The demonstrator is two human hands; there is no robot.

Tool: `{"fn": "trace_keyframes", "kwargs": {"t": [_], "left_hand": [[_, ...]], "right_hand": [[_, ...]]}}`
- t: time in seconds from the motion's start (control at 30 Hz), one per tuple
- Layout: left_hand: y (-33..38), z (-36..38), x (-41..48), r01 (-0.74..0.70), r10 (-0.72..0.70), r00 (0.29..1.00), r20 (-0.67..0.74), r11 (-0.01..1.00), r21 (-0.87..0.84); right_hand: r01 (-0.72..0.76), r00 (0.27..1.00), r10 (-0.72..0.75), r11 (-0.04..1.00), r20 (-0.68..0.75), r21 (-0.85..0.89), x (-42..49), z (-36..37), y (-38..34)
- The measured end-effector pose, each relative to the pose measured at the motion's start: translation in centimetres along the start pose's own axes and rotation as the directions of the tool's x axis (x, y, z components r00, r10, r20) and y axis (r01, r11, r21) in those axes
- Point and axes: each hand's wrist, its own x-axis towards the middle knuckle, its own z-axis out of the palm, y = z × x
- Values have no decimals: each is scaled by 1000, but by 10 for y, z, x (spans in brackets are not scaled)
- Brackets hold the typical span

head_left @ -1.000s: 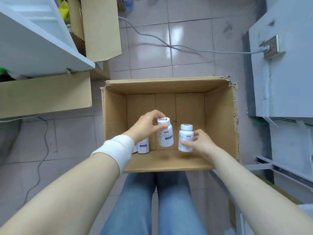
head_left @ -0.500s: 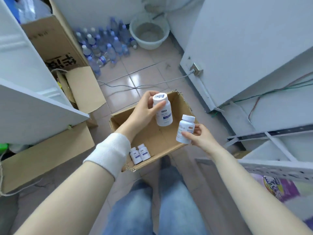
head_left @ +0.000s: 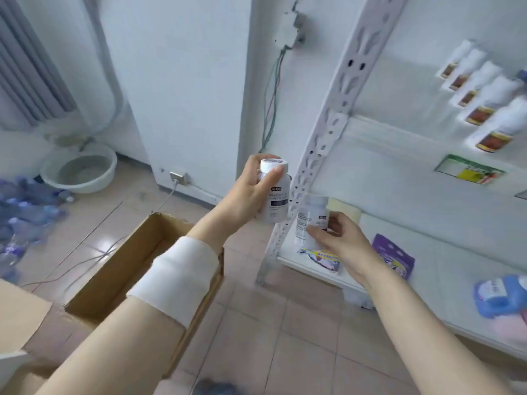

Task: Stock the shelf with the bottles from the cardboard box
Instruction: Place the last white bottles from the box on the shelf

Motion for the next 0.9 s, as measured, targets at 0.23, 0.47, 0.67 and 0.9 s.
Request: {"fn": "trace_keyframes", "kwargs": {"t": [0.23, 0.47, 0.67, 0.9], "left_hand": [[88, 219, -15, -184, 177, 947, 267, 983, 3], [161, 425, -40, -344, 277, 849, 450, 936, 73], [188, 566, -34, -407, 297, 755, 585, 912, 61], [208, 710, 6, -487, 362, 655, 663, 873, 4]], "right_hand": [[129, 965, -123, 992, -234, 11, -113, -208, 2], [187, 866, -160, 982, -474, 10, -214, -395, 9], [219, 769, -165, 976, -618, 13, -256, -514, 21], [214, 675, -190, 975, -713, -56, -260, -656, 24]]}}
